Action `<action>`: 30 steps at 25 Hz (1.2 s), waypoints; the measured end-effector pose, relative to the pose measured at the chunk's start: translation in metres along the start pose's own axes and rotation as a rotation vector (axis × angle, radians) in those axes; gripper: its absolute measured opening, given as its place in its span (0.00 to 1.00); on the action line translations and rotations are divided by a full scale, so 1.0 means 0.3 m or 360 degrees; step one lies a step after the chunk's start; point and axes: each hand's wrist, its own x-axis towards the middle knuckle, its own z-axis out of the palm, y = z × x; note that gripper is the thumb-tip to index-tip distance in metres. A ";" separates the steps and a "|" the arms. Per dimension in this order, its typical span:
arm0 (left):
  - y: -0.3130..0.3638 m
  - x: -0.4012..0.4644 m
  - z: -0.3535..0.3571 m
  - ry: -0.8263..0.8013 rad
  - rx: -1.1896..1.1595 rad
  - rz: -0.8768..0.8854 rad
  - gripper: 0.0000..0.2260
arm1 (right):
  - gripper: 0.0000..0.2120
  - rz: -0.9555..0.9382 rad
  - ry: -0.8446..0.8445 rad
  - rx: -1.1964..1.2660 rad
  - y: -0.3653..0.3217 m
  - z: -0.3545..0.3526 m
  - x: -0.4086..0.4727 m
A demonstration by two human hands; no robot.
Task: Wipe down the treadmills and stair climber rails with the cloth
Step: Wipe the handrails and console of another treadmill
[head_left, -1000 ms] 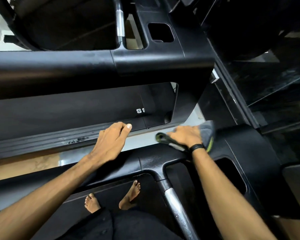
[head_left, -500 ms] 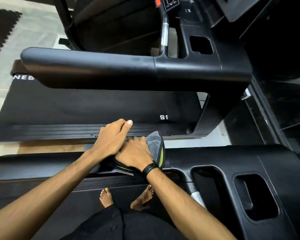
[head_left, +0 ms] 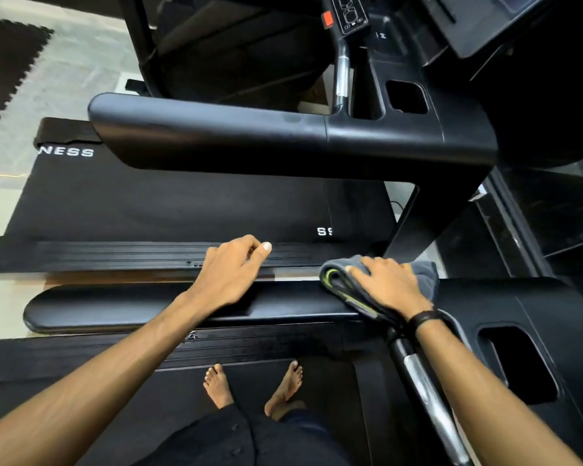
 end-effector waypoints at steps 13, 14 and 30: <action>-0.322 -0.431 -0.371 0.0699 0.0148 -0.0443 0.06 | 0.36 -0.0601 -0.0340 0.0373 -0.824 -0.015 0.014; -0.357 -0.477 -0.395 0.0758 0.0140 -0.0470 0.06 | 0.36 -0.0630 -0.0322 0.0379 -0.873 -0.020 0.003; -0.769 -0.490 -0.726 0.0425 -0.0087 -0.0232 0.06 | 0.30 -0.0523 0.0203 0.0243 -1.471 -0.035 -0.233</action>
